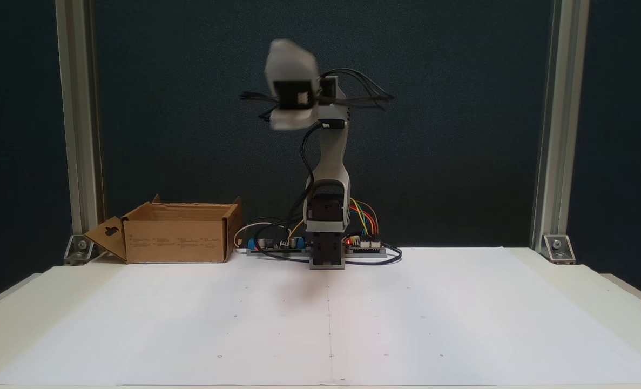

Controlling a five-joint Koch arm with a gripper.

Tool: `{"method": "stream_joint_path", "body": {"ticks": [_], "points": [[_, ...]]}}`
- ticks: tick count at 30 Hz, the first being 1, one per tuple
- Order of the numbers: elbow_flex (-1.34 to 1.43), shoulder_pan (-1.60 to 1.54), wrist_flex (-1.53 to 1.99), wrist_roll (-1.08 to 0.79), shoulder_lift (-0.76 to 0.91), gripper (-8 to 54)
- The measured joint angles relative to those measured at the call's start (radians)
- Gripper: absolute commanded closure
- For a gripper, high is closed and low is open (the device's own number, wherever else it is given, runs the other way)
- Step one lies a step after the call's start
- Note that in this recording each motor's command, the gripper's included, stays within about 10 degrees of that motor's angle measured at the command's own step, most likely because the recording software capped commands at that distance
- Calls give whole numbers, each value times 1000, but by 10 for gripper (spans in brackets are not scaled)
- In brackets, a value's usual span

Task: Grasp a green dice and put it in the bin.

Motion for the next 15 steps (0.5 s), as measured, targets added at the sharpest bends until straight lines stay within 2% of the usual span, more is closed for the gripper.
{"method": "stream_joint_path", "body": {"ticks": [9, 15], "points": [[204, -18, -166, -3, 137, 18], [241, -12, -235, -5, 173, 19]]}}
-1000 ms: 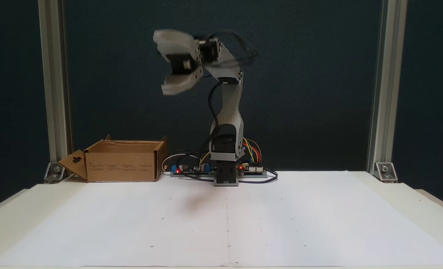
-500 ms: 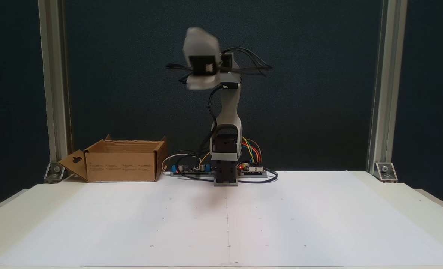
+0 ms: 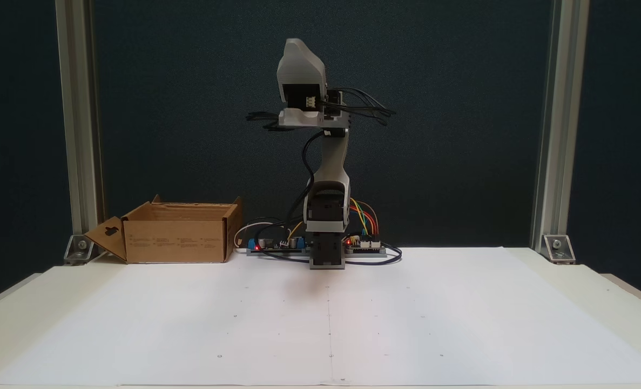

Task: Grasp a green dice and put it in the bin.

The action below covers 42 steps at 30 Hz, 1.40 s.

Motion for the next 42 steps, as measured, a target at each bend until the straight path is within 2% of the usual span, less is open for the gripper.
{"method": "stream_joint_path", "body": {"ticks": [7, 16, 31, 37, 42], "points": [[2, 2, -3, -2, 5, 19], [249, 3, -69, -3, 15, 19], [413, 3, -316, -3, 15, 21], [684, 5, -423, -3, 15, 12], [724, 5, -515, -3, 15, 10]]}}
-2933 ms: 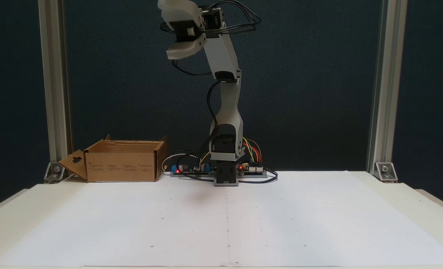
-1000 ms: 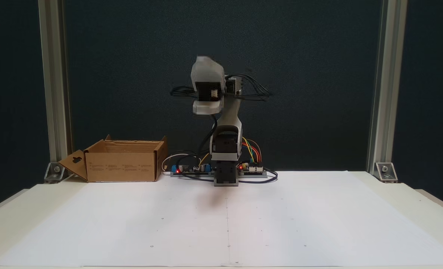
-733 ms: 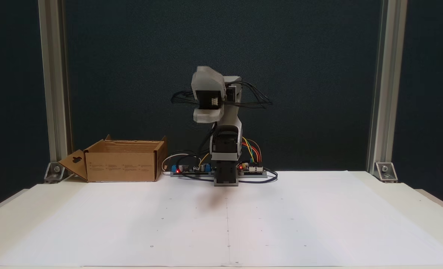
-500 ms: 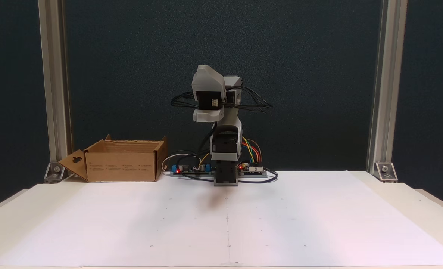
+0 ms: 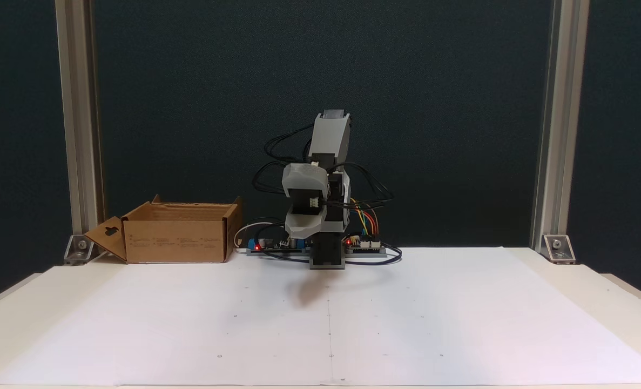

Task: Grasp a green dice and put it in the bin.

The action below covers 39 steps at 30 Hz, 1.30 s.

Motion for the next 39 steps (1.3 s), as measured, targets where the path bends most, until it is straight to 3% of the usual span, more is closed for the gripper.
{"method": "stream_joint_path", "body": {"ticks": [39], "points": [[160, -6, -696, -3, 0, 8]]}}
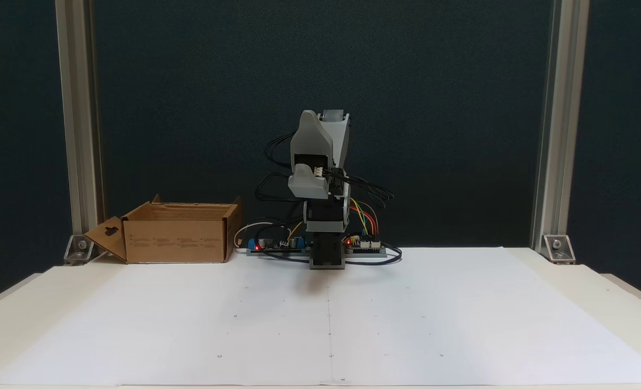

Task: Grasp a green dice and put it in the bin.

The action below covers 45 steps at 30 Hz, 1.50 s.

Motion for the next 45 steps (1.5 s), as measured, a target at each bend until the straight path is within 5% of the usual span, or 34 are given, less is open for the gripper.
{"method": "stream_joint_path", "body": {"ticks": [45], "points": [[18, -210, 0, -2, 0, 8]]}}
